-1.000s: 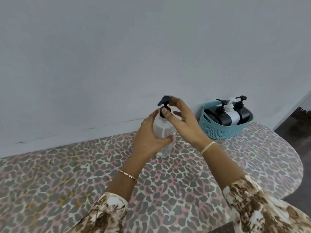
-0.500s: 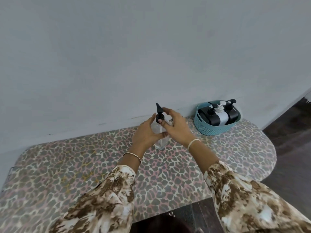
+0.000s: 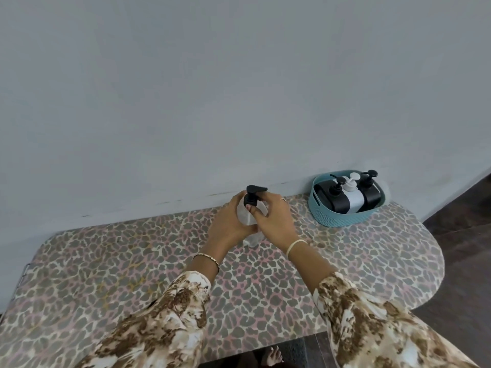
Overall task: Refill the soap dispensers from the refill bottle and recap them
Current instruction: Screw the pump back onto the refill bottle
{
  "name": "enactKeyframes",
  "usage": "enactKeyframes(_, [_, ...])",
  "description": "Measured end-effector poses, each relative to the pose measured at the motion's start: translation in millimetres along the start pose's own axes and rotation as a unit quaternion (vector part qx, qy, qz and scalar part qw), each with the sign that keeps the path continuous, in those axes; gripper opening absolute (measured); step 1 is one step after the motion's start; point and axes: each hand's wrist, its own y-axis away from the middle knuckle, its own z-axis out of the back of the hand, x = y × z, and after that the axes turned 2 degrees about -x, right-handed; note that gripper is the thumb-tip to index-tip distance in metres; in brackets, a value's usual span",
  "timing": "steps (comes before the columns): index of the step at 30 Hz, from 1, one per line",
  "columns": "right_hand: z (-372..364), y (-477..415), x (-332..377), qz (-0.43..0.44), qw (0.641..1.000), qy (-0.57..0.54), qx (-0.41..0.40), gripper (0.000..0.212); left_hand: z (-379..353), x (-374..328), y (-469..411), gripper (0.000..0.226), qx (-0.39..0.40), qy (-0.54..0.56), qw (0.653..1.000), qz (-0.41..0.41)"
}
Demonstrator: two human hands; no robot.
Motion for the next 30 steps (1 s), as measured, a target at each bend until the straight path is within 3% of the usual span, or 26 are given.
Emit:
enactKeyframes(3, [3.2, -2.5, 1.9, -0.031, 0.999, -0.023, -0.036, 0.038, -3.1, -0.7, -0.2, 0.093, -0.005, 0.02, 1.0, 0.003])
enactKeyframes(6, [3.3, -3.5, 4.1, 0.004, 0.998, -0.04, 0.042, 0.05, -3.1, -3.0, -4.1, 0.091, -0.004, 0.025, 1.0, 0.01])
enactKeyframes(8, [1.2, -4.0, 2.3, 0.026, 0.997, 0.002, 0.071, 0.043, -1.9, -5.2, -5.8, 0.089, -0.001, 0.025, 1.0, 0.013])
enactKeyframes(12, [5.7, -11.7, 1.7, 0.032, 0.999, 0.022, -0.007, 0.024, -3.0, -6.0, -7.8, 0.09, 0.0, 0.042, 0.999, 0.025])
enactKeyframes(15, [7.7, -18.0, 5.1, -0.001, 0.999, 0.01, -0.042, 0.03, -4.5, -6.0, -9.5, 0.09, -0.001, 0.041, 0.999, 0.029])
enactKeyframes(19, [7.7, -19.5, 2.4, 0.019, 1.0, -0.002, 0.008, 0.042, -4.7, -4.2, -13.4, 0.089, -0.001, 0.043, 0.998, 0.041])
enactKeyframes(22, [9.1, -16.0, -6.1, 0.068, 0.996, 0.028, 0.042, 0.032, -4.4, -1.3, -15.5, 0.089, 0.005, 0.042, 0.999, 0.034])
enactKeyframes(30, [9.3, -22.1, 5.8, 0.019, 0.996, 0.078, -0.047, 0.036, -1.7, 3.4, -13.8, 0.092, 0.021, 0.03, 0.999, 0.013])
